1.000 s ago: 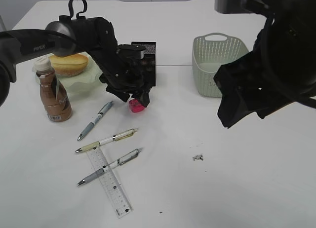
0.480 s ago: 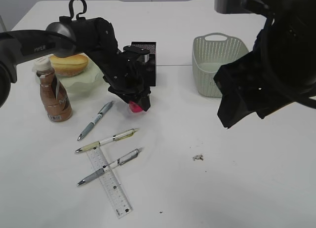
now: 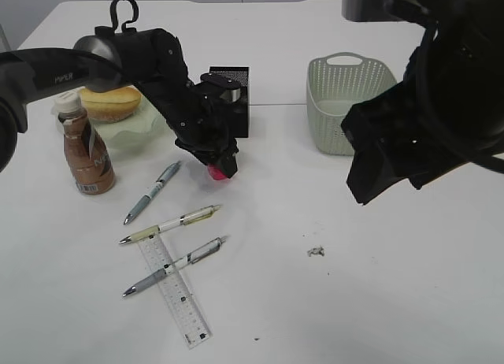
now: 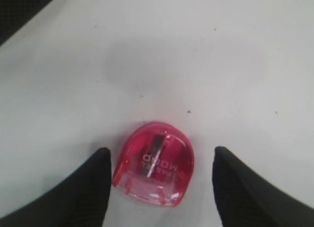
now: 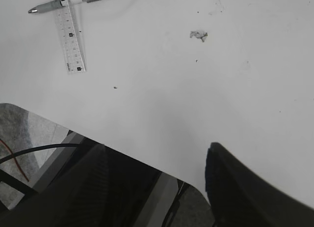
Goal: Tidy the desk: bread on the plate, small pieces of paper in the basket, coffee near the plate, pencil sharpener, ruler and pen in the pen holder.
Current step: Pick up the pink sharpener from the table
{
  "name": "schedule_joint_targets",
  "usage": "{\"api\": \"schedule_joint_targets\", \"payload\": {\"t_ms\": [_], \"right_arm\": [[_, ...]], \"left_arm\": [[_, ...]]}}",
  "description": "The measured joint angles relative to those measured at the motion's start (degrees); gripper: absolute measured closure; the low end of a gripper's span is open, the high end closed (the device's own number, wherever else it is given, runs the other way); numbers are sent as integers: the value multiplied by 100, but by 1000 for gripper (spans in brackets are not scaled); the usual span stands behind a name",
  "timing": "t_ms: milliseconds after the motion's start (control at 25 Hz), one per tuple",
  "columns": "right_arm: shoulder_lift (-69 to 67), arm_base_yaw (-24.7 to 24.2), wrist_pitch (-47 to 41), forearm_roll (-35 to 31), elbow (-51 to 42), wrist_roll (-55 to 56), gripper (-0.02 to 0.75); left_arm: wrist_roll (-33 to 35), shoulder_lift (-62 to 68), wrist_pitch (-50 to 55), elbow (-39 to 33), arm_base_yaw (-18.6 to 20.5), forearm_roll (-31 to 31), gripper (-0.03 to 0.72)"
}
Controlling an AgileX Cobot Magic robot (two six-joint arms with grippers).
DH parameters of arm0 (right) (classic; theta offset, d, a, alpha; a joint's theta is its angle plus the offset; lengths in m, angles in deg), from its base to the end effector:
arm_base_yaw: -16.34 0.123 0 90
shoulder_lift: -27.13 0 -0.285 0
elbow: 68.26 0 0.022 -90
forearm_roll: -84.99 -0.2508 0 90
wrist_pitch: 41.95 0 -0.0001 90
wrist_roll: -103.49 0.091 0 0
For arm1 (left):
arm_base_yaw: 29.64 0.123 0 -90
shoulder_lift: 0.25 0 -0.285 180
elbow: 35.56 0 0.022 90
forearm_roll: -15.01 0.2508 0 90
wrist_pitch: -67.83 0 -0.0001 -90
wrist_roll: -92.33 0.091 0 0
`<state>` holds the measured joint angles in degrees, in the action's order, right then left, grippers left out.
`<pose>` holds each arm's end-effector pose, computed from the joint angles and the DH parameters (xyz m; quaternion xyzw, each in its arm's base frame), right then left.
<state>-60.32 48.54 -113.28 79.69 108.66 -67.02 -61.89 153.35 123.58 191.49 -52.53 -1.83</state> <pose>0.2213 0.1488 0.3413 -0.1867 0.9687 0.0986 0.1309 0.4802 -0.2264 0.1157 0.3455 0.9165 -0.1284 0.1555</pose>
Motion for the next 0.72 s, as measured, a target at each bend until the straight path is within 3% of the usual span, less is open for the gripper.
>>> {"api": "schedule_joint_targets", "payload": {"t_ms": [320,720], "right_arm": [[0,0,0,0,0,-82,280],[0,0,0,0,0,-123,281]], "left_arm": [[35,89,164,14,0,-10,225],[62,92,173,17,0,-14,309]]}}
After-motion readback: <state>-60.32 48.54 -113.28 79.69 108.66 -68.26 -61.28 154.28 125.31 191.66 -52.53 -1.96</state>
